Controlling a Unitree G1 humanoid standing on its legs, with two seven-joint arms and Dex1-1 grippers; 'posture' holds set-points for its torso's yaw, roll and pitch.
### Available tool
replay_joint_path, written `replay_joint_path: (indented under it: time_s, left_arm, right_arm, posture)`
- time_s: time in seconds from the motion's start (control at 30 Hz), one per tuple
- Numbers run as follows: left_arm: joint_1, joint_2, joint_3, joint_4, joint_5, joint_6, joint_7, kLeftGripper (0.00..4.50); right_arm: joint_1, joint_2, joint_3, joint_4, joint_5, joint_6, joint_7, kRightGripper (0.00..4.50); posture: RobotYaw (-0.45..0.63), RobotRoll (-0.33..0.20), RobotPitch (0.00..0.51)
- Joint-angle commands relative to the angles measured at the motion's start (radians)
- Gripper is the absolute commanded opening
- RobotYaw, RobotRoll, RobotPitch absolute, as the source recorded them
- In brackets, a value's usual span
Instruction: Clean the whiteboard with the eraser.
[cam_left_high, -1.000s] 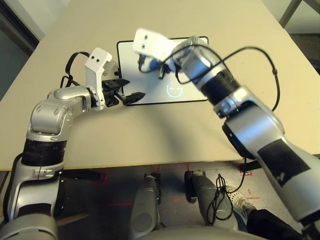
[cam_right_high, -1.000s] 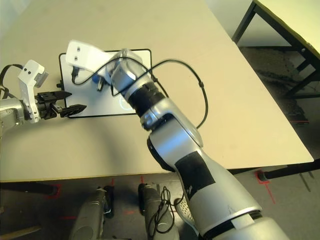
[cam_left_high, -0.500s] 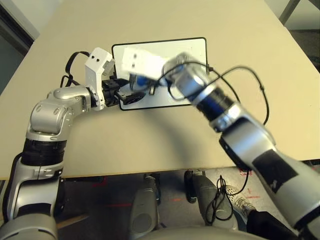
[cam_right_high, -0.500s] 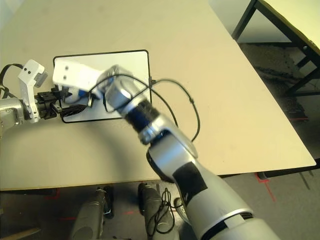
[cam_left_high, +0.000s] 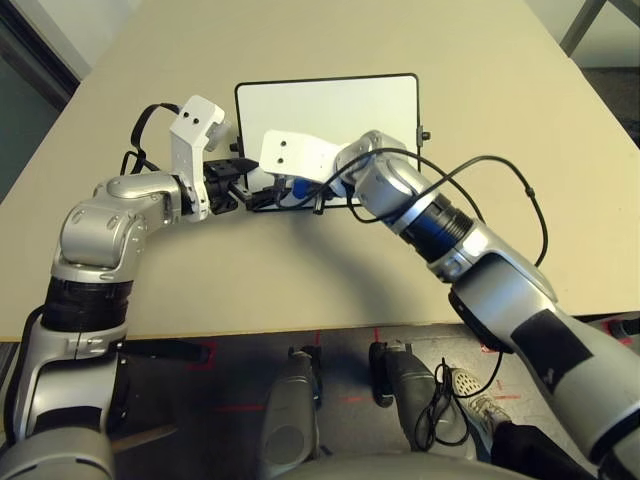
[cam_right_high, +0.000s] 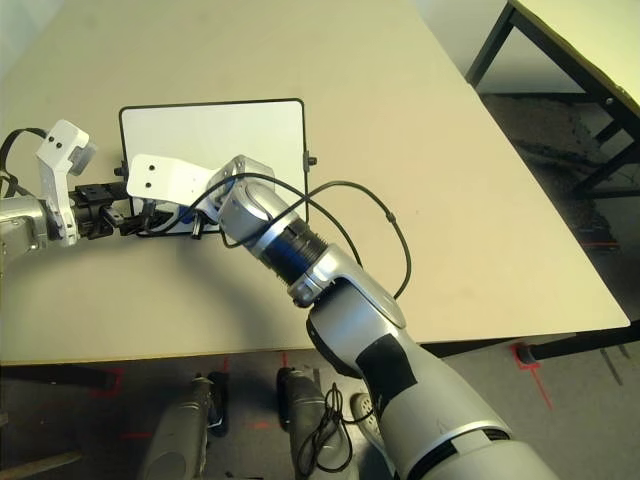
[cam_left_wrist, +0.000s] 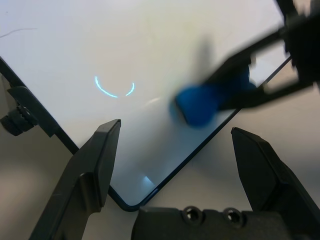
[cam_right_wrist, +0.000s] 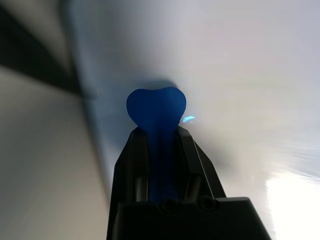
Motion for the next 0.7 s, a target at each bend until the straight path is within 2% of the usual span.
replay_joint_path:
  time_s: [0.03, 0.4, 0.53, 0.7]
  left_arm:
    - [0.012, 0.009, -0.015, -0.01, 0.0, 0.015, -0.005, 4.5]
    - [0.005, 0.009, -0.021, 0.001, 0.004, 0.01, -0.012, 4.5]
    - [-0.004, 0.006, -0.018, 0.009, 0.007, 0.001, -0.011, 4.5]
    - [-0.044, -0.025, 0.012, 0.049, 0.019, -0.063, 0.025, 4.5]
  right_arm:
    - [-0.061, 0.0, -0.058, 0.125, 0.013, -0.04, -0.065, 0.57]
    - [-0.202, -0.023, -0.156, 0.342, 0.034, -0.14, -0.15, 0.57]
    - [-0.198, -0.06, -0.178, 0.309, 0.036, -0.103, -0.131, 0.57]
    - [-0.205, -0.097, -0.262, 0.155, 0.097, -0.002, -0.122, 0.57]
  posture:
    - [0.02, 0.0, 0.262]
    - [0.0, 0.0, 0.263]
    - [0.0, 0.0, 0.262]
    - [0.0, 0.0, 0.261]
